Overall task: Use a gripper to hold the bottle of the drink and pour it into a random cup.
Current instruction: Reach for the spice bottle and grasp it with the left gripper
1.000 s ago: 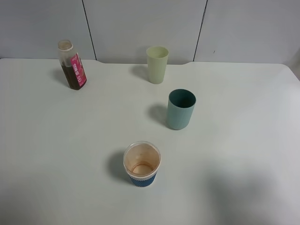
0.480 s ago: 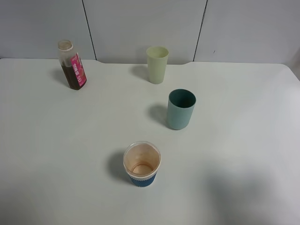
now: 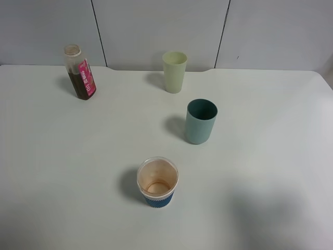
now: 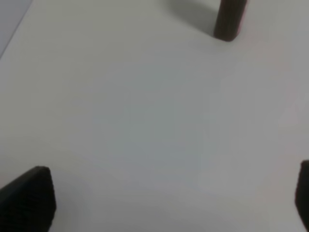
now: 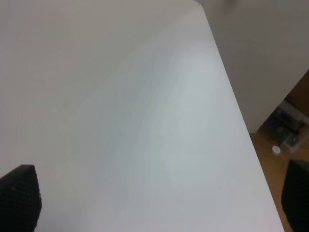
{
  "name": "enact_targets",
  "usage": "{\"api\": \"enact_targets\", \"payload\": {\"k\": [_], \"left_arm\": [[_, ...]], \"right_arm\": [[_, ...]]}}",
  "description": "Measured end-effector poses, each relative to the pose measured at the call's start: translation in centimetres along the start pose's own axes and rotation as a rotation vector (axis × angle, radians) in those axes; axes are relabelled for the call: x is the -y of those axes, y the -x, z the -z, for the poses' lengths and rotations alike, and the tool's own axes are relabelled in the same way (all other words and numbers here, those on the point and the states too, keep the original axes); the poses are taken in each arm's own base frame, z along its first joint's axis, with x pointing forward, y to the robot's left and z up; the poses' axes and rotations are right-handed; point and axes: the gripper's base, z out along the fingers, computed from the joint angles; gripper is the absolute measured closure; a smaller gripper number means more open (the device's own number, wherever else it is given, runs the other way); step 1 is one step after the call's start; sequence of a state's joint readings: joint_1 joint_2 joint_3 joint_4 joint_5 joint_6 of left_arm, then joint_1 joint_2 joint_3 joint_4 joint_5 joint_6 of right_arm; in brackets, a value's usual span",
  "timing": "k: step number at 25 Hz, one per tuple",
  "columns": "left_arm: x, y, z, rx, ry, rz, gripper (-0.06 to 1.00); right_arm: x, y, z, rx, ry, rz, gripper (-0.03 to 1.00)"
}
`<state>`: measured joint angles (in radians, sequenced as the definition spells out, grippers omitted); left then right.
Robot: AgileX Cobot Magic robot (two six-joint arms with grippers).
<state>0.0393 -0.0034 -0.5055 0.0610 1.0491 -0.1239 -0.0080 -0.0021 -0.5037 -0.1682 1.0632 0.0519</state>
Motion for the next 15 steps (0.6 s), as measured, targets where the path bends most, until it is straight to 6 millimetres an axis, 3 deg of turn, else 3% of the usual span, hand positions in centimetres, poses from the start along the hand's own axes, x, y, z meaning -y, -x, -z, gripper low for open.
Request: {"api": "enact_targets", "payload": {"k": [12,15], "left_arm": [[0.1,0.1,0.0,-0.002,-0.012,0.007,-0.04],[0.5,1.1,-0.2,0.004,-0.046,0.026,-0.04]], "right_arm": [[0.0,0.0,0.0,0.000,0.000,0.000,-0.02],[0.0,0.0,0.0,0.000,0.000,0.000,-0.02]]}}
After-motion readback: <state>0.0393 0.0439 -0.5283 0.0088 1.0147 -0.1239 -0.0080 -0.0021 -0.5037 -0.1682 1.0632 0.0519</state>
